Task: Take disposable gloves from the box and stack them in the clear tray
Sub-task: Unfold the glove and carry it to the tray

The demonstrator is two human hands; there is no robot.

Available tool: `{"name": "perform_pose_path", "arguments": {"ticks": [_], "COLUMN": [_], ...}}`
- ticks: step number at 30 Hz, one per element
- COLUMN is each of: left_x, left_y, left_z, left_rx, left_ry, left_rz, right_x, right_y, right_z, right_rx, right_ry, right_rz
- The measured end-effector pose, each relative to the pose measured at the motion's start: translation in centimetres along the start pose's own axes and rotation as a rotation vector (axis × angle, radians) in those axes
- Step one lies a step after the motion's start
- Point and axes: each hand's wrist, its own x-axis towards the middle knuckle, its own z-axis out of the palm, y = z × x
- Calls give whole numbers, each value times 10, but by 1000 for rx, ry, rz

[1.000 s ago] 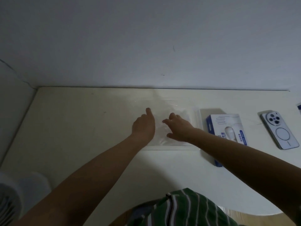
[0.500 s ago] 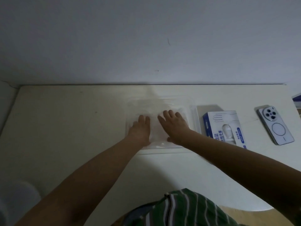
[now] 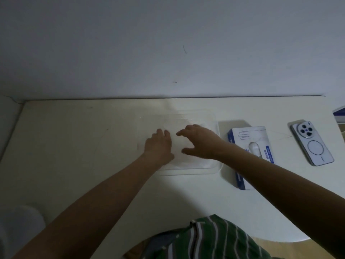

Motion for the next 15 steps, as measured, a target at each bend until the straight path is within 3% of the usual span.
{"name": "perform_pose_path", "arguments": {"ticks": [4,7,10,13,15], "left_x": [-12,-20,-26,-22,-15], "left_y": [33,72,121,165,187], "left_z": [-39,-63,-71,-58,-44], "left_rx": [-227,-415,-567,-567,-510], "left_ry": [351,400,310,166,75], "left_rz": [73,190,363,465,450], "right_x": [-47,-85,-120,-148,-157], "right_y": [23,65,109,132,139], "right_z": [-39,-41,-25,1,17], "right_rx": [249,237,160,94,60], "right_ry": [314,492,385,157,135], "right_rz": [-86,93,333,380,370]}}
